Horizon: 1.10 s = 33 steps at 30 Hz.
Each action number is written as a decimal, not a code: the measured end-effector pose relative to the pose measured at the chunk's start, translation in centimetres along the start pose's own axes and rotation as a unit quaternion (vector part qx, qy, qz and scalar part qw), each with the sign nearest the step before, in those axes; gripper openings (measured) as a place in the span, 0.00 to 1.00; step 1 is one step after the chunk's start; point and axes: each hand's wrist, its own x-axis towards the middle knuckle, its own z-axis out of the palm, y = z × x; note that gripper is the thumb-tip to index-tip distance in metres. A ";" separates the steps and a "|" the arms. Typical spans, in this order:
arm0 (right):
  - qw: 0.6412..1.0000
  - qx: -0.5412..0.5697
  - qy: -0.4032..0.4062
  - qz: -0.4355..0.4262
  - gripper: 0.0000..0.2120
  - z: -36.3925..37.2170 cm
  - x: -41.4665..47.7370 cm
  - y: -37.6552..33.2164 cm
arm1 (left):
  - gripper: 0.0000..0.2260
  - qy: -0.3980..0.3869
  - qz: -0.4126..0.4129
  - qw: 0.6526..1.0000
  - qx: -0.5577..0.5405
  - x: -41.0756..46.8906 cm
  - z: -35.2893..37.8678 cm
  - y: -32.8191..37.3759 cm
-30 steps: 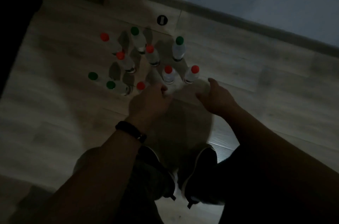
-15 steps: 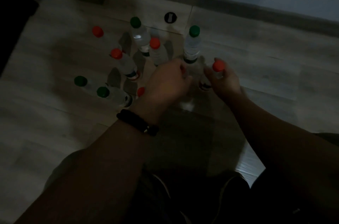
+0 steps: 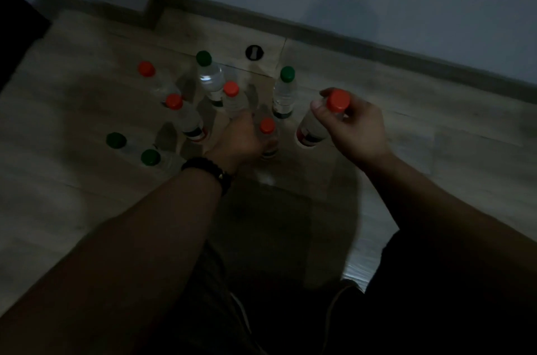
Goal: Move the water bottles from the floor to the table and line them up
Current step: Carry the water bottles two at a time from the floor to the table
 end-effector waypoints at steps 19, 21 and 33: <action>0.997 0.071 0.013 0.022 0.18 0.1 -2.3 1.0 | 0.11 0.021 -0.018 0.999 0.017 0.5 2.7 -2.6; 0.997 0.081 0.002 0.020 0.18 -0.3 -2.8 0.7 | 0.10 -0.001 -0.013 1.000 0.023 -0.3 2.4 -2.0; 0.993 0.106 -0.039 0.019 0.24 -13.9 -9.8 -18.0 | 0.12 0.017 0.059 0.998 0.015 -14.1 -10.6 20.6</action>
